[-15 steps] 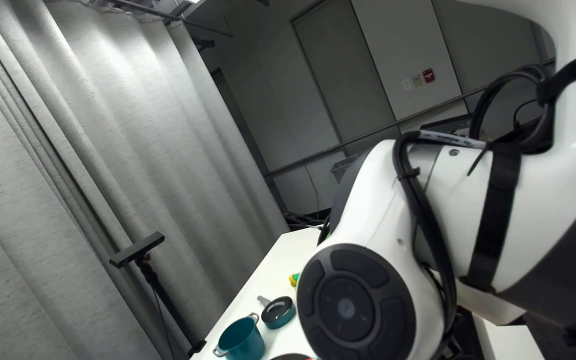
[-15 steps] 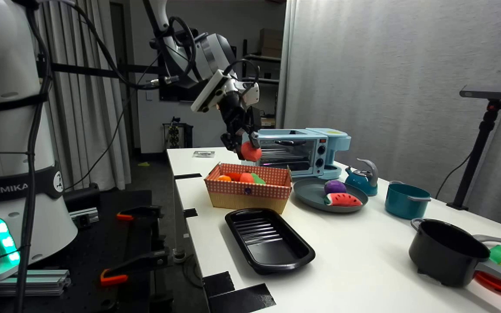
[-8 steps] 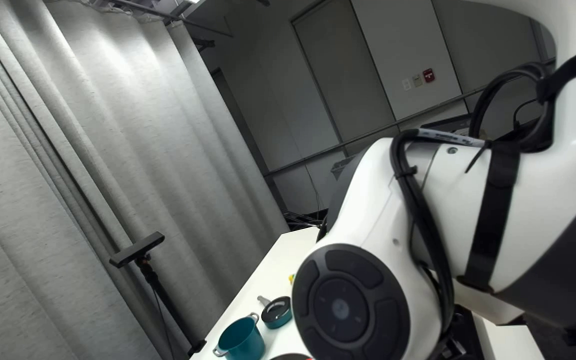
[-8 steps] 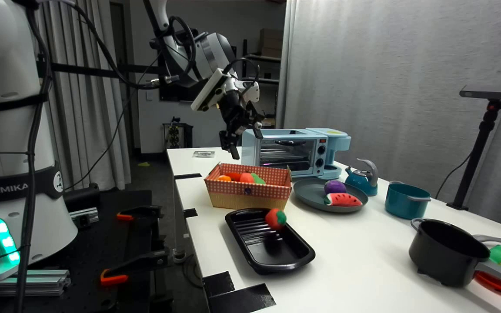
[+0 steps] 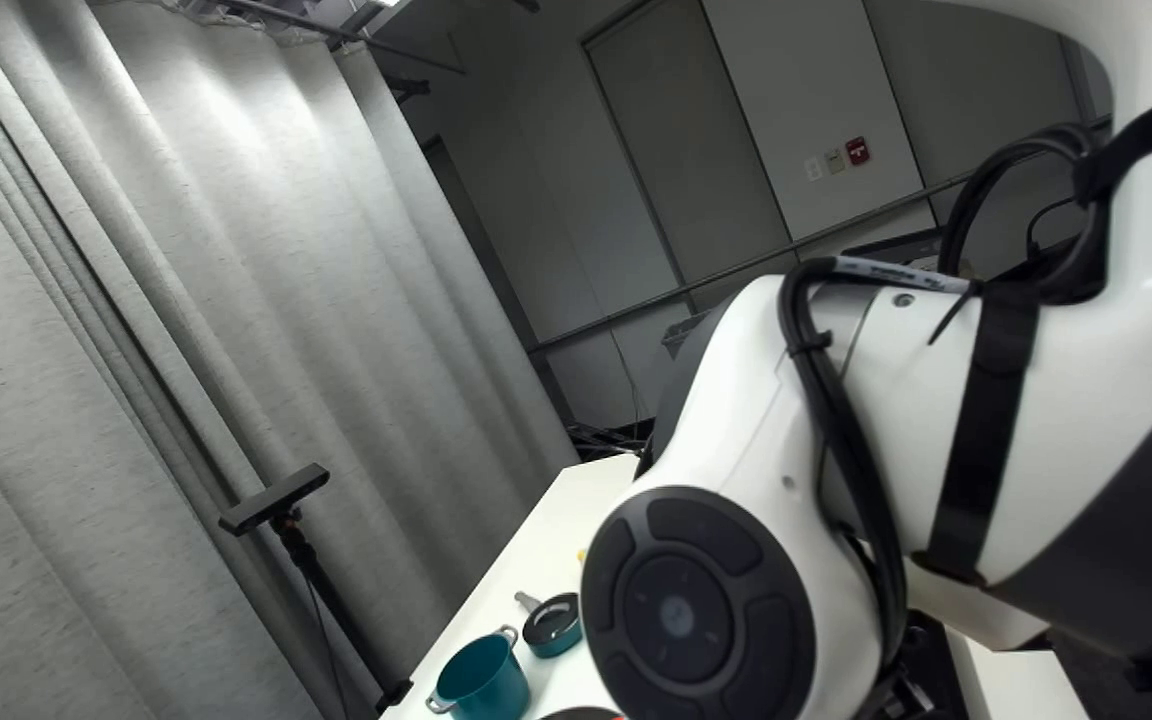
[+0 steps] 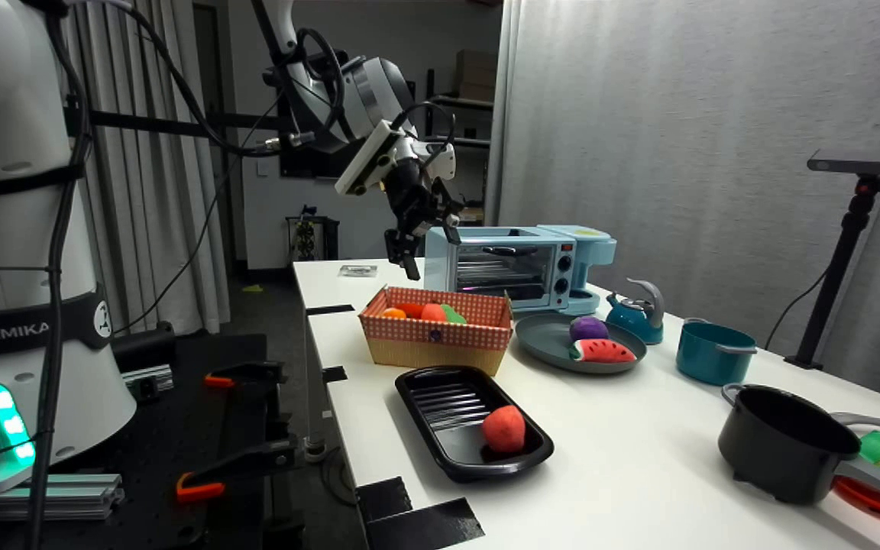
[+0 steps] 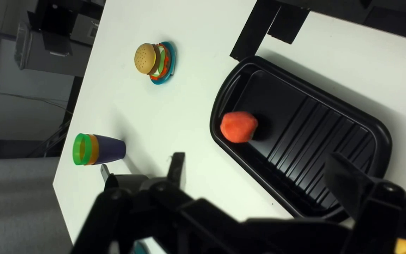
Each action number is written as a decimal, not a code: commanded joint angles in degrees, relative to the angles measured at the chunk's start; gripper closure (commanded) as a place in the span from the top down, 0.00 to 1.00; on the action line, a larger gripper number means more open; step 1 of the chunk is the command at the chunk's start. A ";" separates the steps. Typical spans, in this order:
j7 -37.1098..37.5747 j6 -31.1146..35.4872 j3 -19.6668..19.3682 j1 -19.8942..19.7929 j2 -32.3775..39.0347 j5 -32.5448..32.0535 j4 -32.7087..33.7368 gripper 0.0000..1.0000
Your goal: Get the orange object from the brown box and put it on the black tray
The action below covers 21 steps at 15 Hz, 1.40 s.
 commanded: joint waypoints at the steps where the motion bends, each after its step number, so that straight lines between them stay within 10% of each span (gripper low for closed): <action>1: -0.29 -2.51 0.40 0.58 -0.68 2.05 0.61 1.00; 9: 0.43 2.00 0.19 -0.03 -0.91 8.10 -0.06 1.00; 17: -5.91 19.31 -14.45 -15.04 -14.40 -4.80 -18.45 1.00; 21: -4.51 15.94 -12.47 -13.90 -9.67 -2.48 -14.42 1.00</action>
